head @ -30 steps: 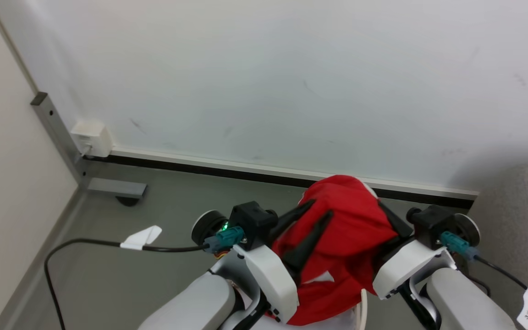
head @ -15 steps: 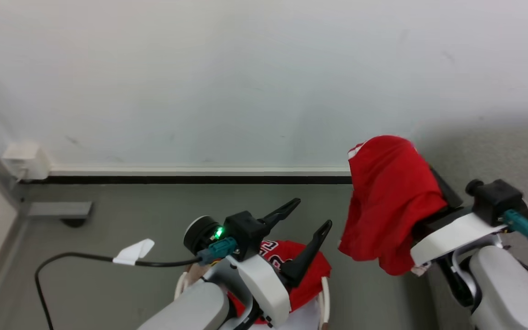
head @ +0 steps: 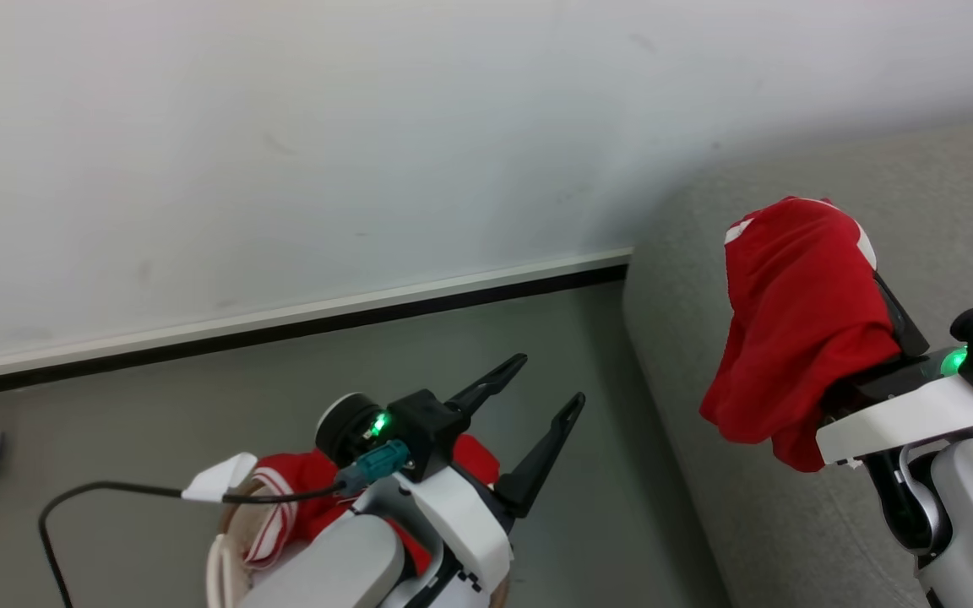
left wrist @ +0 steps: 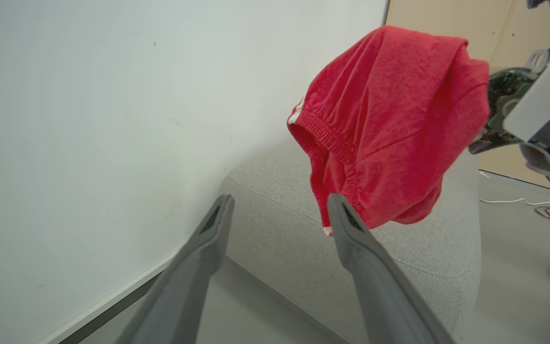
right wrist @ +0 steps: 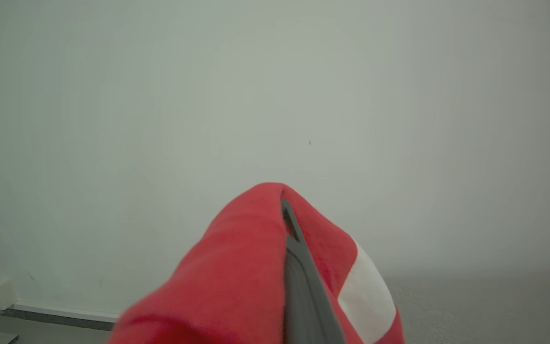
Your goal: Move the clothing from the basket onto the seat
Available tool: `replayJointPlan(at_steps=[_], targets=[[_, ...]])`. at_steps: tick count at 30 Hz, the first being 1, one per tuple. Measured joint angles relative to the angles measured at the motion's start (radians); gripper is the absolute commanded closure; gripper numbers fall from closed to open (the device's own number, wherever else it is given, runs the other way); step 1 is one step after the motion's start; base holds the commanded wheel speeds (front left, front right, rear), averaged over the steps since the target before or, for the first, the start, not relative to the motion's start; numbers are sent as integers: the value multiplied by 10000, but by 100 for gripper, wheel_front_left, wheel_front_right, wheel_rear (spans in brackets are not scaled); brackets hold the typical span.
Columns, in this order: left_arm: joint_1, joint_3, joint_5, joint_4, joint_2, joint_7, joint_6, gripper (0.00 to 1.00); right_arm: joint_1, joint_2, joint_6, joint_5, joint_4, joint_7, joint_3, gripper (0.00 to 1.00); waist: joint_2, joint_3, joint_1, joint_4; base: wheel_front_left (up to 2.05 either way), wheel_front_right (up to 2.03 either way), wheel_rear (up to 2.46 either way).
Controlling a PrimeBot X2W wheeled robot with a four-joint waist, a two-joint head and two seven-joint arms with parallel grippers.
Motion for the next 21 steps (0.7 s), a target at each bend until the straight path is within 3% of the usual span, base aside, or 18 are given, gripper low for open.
replayJointPlan(at_steps=[10,21], targets=[[-185,-102,196,520,-8,-345,-128,0,636,128,0,441,-963,-2,-786,100,0,470,0,-1121,0,0,0],[-604,-301,316,585,-69,-407,-326,0,513,33,0,665,-1074,-2,-1409,100,0,1131,0,-1292,0,0,0]])
